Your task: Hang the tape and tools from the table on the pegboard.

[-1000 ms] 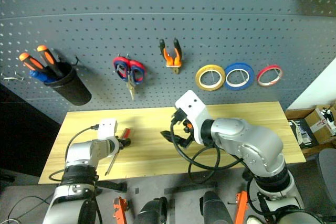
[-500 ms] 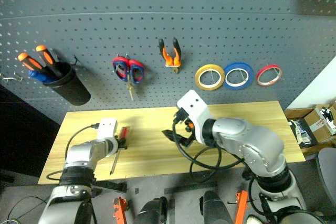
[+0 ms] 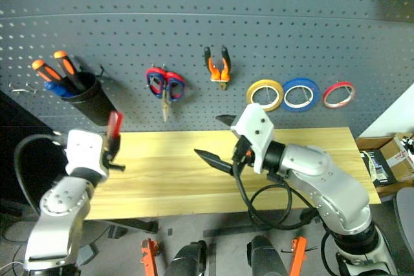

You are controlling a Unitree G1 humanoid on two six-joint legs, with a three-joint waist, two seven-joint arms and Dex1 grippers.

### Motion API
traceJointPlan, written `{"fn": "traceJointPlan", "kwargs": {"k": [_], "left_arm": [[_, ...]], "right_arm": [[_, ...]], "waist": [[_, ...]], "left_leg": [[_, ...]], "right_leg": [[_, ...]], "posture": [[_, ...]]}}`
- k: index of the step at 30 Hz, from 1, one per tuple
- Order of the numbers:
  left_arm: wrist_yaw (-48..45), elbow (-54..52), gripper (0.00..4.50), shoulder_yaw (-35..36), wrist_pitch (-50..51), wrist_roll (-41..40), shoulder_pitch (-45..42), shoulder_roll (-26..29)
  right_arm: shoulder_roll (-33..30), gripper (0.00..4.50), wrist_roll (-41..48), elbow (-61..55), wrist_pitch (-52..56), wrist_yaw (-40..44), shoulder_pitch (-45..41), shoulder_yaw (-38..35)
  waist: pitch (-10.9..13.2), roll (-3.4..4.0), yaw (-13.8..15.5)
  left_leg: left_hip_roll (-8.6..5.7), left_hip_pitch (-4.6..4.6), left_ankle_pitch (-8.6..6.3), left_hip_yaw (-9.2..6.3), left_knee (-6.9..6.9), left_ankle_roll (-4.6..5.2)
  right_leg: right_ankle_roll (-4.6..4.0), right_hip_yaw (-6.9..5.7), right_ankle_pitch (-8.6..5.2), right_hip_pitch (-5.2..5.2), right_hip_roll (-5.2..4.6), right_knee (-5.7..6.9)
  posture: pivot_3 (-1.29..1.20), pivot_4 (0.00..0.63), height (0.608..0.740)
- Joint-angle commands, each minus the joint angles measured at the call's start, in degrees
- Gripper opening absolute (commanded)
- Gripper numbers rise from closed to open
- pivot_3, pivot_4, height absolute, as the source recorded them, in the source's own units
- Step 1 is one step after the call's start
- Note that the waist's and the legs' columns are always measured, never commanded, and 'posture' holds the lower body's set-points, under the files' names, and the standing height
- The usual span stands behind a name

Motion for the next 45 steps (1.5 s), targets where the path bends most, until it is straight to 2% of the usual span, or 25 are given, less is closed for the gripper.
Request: {"fn": "traceJointPlan", "kwargs": {"k": [1, 6, 8, 10, 16, 21, 23, 27, 31, 35, 40, 43, 45], "left_arm": [[1.12, -4.33, 0.93, 0.72, -2.57, 1.34, -9.68, 2.34], [3.91, 4.61, 0.93, 2.74, -2.54, 0.63, -27.33, 4.13], [6.08, 12.11, 0.93, 4.07, -3.67, 0.09, -35.32, 4.43], [8.7, 18.03, 0.93, 5.42, -4.69, 0.43, -39.76, 4.36], [11.03, 30.88, 0.93, 5.82, -11.44, -0.54, -42.58, 1.49], [12.46, 33.75, 0.93, 6.2, -13.03, -0.81, -41.7, 0.46], [12.65, 33.96, 1.66, 7.21, -13.17, -2.43, -41.49, -0.23], [13.3, 29.23, 2.83, 8.71, -12.77, -4.75, -40.66, -1.04], [13.37, 20.82, 4.05, 7.27, -10.16, -4.15, -39.54, -0.21], [7.9, 11.05, 4.05, 3.06, -3.09, -6.24, -35.26, 0.62], [6.11, -2.34, 4.05, 0.98, 12.56, -11.7, -24.66, -1.2], [8.31, -8.45, 4.05, 0.53, 13.65, -9.39, -15.62, -3.46], [9.14, -9.77, 4.05, -0.19, 14.22, -8.49, -11.51, -4.96]], "right_arm": [[0.18, 4.5, 1.16, 0.62, -2.88, 1.88, -1.58, -2.44], [0.81, 4.5, 1.07, 3.82, -4.45, 4.02, -4.7, -2.52], [1.71, 4.5, 0.83, 5.16, -4.99, 3.78, -6.41, -2.7], [2.19, 4.5, 0.32, 5.88, -5.4, 3.57, -7.1, -2.67], [2.89, 4.5, -0.33, 5.43, -5.21, 2.68, -7.02, -2.35], [2.45, 4.5, 0.37, 4.39, -4.22, 1.6, -6.6, -3.7], [2.42, 4.5, 0.51, 4.29, -4.05, 1.23, -6.5, -4.11], [2.07, 4.5, 1.17, 3.88, -3.79, 1.12, -6.04, -4.92], [1.25, 4.5, 2.17, 3.7, -3.52, 1.52, -5.21, -6.52], [-0.19, 4.5, 4.7, 3.25, -2.36, 1.48, -3.83, -9.61], [-2.26, 4.5, 5.34, 2.79, -1.88, 0.63, -0.18, -12.37], [-2.4, 4.5, 3.09, 2.85, -3.16, -1.21, 3.46, -12.74], [-1.73, 4.5, -1.9, 4.69, -6.21, -3.67, 6.21, -11.02]], "waist": [[0.01, -0.03, 0.48], [0.04, -0.1, 0.81], [0.04, -0.1, 0.7], [0.04, -0.1, 0.47], [0.04, -0.1, 0.14], [0.05, -0.15, 0.04], [0.05, -0.15, -0.05], [0.04, -0.15, -0.48], [0.04, -0.15, -0.66], [0.03, -0.14, -0.59], [-0.02, -0.14, -0.55], [-0.07, -0.17, -0.69], [-0.21, -0.21, -0.51]], "left_leg": [[-0.02, -0.01, 0.06, 0.02, 0.04, 0.0], [-0.17, 0.03, 0.21, 0.16, 0.06, -0.01], [-0.17, 0.04, 0.21, 0.15, 0.05, -0.01], [-0.15, 0.0, 0.21, 0.14, 0.02, -0.02], [-0.14, -0.08, 0.18, 0.12, -0.05, -0.05], [-0.12, -0.51, 0.19, 0.03, 0.12, -0.06], [-0.13, -0.65, 0.2, 0.03, 0.13, -0.08], [-0.13, -0.65, 0.22, 0.02, 0.12, -0.1], [-0.13, -0.66, 0.22, 0.02, 0.13, -0.1], [-0.14, -0.66, 0.22, 0.02, 0.13, -0.1], [-0.12, -0.63, 0.23, 0.03, 0.16, -0.1], [-0.13, -0.61, 0.25, 0.06, 0.2, -0.11], [-0.12, -0.54, 0.26, 0.07, 0.19, -0.13]], "right_leg": [[0.06, -0.01, 0.04, 0.02, 0.01, 0.0], [0.08, -0.02, 0.24, 0.09, 0.08, -0.08], [0.05, -0.06, 0.26, 0.07, 0.12, -0.06], [-0.09, -0.09, 0.34, -0.05, 0.16, 0.03], [-0.24, -0.1, 0.42, -0.11, 0.07, 0.05], [-0.22, -0.13, 0.46, -0.43, 0.0, 0.1], [-0.22, -0.13, 0.46, -0.62, -0.03, 0.2], [-0.23, -0.15, 0.47, -0.64, -0.02, 0.24], [-0.24, -0.14, 0.47, -0.64, -0.02, 0.25], [-0.24, -0.14, 0.47, -0.63, -0.01, 0.28], [-0.24, -0.11, 0.47, -0.6, -0.01, 0.35], [-0.28, -0.09, 0.49, -0.63, 0.08, 0.43], [-0.3, -0.07, 0.48, -0.64, 0.12, 0.54]], "posture": [[-0.06, 0.213, 0.74], [-0.05, 0.204, 0.74], [-0.06, 0.2, 0.74], [-0.07, 0.198, 0.74], [-0.11, 0.2, 0.74], [-0.12, 0.202, 0.74], [-0.12, 0.201, 0.74], [-0.12, 0.198, 0.74], [-0.1, 0.196, 0.74], [-0.08, 0.195, 0.74], [-0.05, 0.185, 0.74], [-0.05, 0.173, 0.74], [-0.04, 0.16, 0.74]]}}
